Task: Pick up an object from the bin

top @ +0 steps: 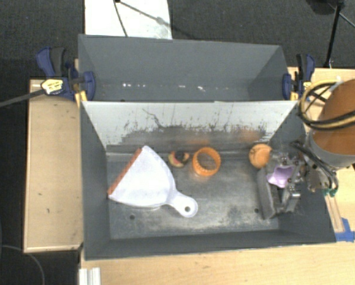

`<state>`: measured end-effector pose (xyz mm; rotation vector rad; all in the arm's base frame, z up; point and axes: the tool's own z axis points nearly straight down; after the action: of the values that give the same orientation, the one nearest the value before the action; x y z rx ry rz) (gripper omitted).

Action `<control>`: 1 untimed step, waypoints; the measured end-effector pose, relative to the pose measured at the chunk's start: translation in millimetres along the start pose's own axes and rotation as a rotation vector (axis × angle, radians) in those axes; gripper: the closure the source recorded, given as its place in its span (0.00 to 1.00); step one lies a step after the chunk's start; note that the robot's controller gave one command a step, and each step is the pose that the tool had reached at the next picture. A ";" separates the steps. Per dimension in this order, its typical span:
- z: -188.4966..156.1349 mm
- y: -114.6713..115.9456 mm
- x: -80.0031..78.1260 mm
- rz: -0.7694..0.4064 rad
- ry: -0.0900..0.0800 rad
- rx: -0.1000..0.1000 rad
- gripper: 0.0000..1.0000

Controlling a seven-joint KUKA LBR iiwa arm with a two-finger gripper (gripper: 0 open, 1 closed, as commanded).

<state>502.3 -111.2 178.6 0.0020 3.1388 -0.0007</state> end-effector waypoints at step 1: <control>2.9 -10.2 -14.0 -0.052 0.001 0.000 0.00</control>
Offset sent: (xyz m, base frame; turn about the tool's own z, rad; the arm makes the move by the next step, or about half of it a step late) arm 0.0881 -0.0379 -0.0153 0.1750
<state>516.3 -121.4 175.8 -0.0790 3.1390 -0.0001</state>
